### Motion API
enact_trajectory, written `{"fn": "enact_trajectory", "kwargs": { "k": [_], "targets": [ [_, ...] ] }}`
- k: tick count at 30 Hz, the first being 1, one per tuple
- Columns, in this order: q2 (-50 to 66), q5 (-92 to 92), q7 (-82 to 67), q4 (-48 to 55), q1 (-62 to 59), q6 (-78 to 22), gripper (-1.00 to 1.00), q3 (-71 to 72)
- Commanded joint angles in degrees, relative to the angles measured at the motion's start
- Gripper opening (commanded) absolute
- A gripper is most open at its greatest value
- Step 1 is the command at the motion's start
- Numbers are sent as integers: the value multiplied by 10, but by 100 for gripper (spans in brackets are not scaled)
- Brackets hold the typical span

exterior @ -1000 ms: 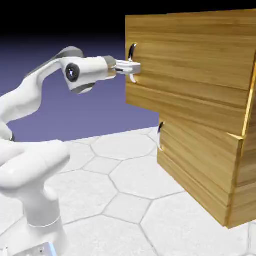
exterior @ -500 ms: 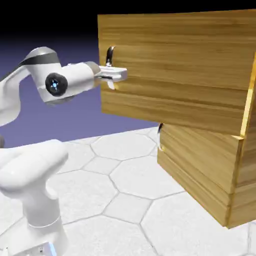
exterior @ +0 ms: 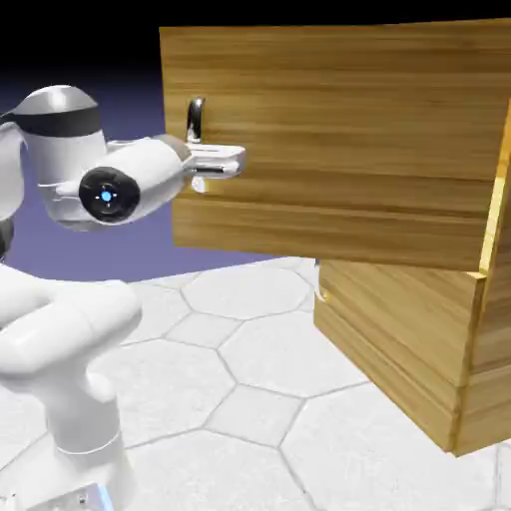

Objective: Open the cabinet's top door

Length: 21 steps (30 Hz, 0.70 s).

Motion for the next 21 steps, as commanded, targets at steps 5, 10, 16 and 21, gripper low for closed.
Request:
{"fn": "enact_trajectory", "kwargs": {
  "k": [5,10,16,21],
  "targets": [
    [104,-94,-64,48,19,-58,-100,-76],
    [208,-177,-123,109,53,-111,-100,-143],
    [332,-260,-188,202,112,-177,-100,-220],
    [436,-314,-242,293,171,-242,-100,-285]
  ]
}}
